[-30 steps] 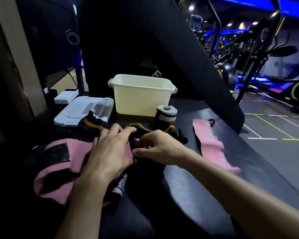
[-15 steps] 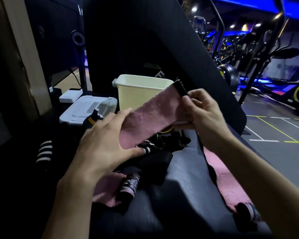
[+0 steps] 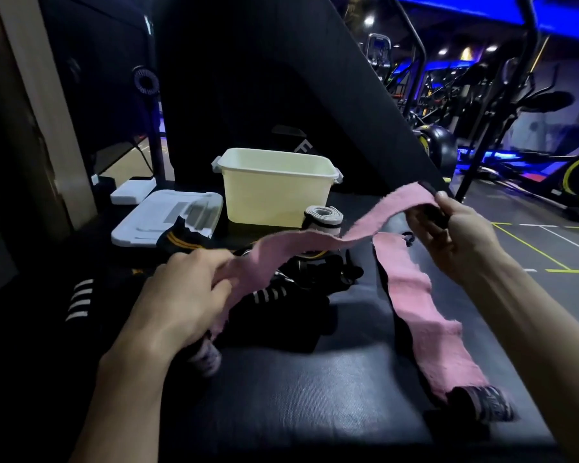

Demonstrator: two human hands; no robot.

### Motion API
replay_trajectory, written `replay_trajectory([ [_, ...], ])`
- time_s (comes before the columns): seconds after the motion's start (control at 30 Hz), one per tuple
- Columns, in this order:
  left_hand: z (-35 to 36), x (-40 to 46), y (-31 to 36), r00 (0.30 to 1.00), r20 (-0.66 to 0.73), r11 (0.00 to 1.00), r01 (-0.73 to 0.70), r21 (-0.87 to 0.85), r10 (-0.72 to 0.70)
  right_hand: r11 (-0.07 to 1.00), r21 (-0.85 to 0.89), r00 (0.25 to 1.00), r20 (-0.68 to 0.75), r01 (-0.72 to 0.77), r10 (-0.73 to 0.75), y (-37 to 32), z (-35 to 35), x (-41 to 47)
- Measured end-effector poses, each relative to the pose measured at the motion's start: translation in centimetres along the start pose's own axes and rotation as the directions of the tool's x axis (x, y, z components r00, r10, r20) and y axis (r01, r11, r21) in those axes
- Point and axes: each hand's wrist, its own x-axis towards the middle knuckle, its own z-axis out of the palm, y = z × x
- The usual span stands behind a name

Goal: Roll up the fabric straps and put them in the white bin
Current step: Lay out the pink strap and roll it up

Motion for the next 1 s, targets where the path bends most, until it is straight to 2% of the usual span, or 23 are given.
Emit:
replay_trajectory([
  [0.1,-0.2,0.1,1.2,0.993,-0.109,0.942,-0.070,-0.327,0.036,1.000,-0.009,1.000,-0.003,-0.022,0.022,-0.3,-1.0,0.6],
  [0.2,0.2,0.0,3.4,0.993,-0.033,0.776,-0.112,-0.621,0.118,0.996,-0.080,1.000,0.017,-0.025,0.026,-0.8,-1.8,1.1],
  [0.33,3.2,0.2,6.5,0.967,0.051,0.642,-0.126,-0.757,0.250,0.991,-0.117,0.998,-0.008,0.059,-0.061,-2.2,-3.1,2.1],
  [0.53,8.5,0.1,11.0,0.912,0.198,0.467,0.009,-0.884,0.359,0.895,-0.391,0.974,0.021,0.214,-0.224,-4.7,-4.7,3.3],
  [0.67,11.6,0.1,13.4,0.896,0.266,0.393,0.116,-0.912,0.355,0.759,-0.598,0.965,0.124,0.258,-0.230,-5.3,-5.1,6.5],
  [0.7,12.1,0.2,13.8,0.889,0.292,0.369,0.155,-0.916,0.352,0.695,-0.669,0.964,0.158,0.264,-0.214,-5.2,-5.0,7.4],
  [0.77,13.1,0.3,14.6,0.880,0.343,0.302,0.246,-0.921,0.327,0.489,-0.817,0.952,0.250,0.306,-0.177,-4.6,-4.9,9.6],
  [0.83,14.0,0.3,15.4,0.868,0.399,0.217,0.346,-0.913,0.294,0.295,-0.895,0.942,0.317,0.335,-0.107,-3.5,-4.7,11.6],
  [0.9,14.5,0.1,16.1,0.839,0.459,0.127,0.441,-0.888,0.292,0.185,-0.922,0.940,0.340,0.340,-0.032,-2.4,-4.5,13.2],
  [1.0,15.1,-0.3,16.5,0.774,0.530,0.065,0.544,-0.837,0.346,0.039,-0.929,0.927,0.370,0.368,0.067,-0.1,-4.1,15.6],
])
